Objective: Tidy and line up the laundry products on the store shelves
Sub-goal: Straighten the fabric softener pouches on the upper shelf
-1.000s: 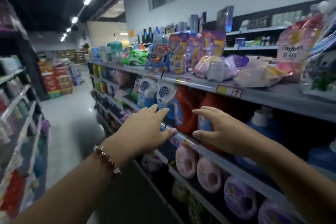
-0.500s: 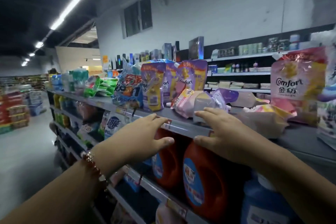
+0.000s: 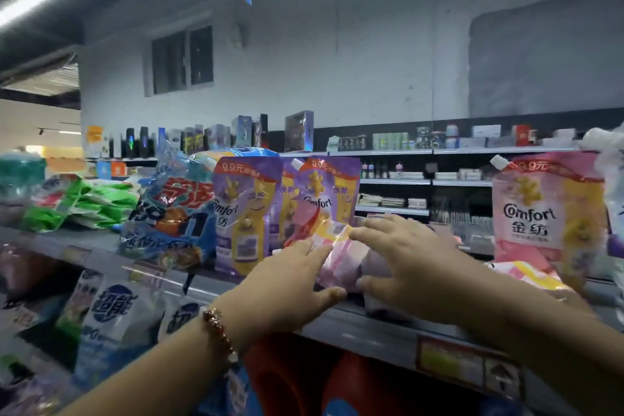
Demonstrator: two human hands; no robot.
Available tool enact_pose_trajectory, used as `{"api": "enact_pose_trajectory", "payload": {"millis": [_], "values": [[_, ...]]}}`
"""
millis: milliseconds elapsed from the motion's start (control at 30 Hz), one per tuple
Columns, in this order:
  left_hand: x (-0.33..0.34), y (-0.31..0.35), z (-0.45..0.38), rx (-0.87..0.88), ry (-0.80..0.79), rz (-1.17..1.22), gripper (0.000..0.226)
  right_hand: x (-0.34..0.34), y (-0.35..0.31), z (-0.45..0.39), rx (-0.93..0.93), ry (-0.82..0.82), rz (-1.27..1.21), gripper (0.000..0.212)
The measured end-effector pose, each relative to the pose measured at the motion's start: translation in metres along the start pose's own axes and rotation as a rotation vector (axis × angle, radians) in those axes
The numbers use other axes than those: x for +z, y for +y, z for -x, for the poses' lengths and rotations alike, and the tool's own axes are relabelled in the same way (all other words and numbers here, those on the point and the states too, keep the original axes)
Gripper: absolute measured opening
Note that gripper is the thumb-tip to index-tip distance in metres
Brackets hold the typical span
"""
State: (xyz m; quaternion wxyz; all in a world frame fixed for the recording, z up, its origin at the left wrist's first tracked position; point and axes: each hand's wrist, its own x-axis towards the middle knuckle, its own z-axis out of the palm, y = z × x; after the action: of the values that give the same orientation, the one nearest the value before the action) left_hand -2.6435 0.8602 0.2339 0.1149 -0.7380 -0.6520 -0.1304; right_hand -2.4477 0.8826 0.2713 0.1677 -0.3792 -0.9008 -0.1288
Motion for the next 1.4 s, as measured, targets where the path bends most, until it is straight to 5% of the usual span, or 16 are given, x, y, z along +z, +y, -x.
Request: {"api": "enact_pose_trajectory", "payload": {"millis": [333,633,1133,1267,1400], "values": [[0.051,-0.062,-0.049,0.149,-0.004,0.252,0.063,0.004,-0.022,-0.126,0.288,-0.102,-0.024,0.058],[0.082,-0.078,-0.049,0.239,0.149,0.363,0.062,0.043,-0.020,-0.201,0.537,-0.257,-0.038,0.057],[0.083,-0.082,-0.045,0.243,0.211,0.358,0.057,0.070,-0.018,-0.215,0.810,-0.136,-0.314,0.043],[0.084,-0.085,-0.046,0.237,0.222,0.480,0.047,0.067,-0.020,-0.209,0.865,-0.170,-0.328,0.047],[0.083,-0.087,-0.048,0.167,0.291,0.676,0.028,0.066,-0.022,-0.203,0.886,-0.023,-0.481,0.030]]}}
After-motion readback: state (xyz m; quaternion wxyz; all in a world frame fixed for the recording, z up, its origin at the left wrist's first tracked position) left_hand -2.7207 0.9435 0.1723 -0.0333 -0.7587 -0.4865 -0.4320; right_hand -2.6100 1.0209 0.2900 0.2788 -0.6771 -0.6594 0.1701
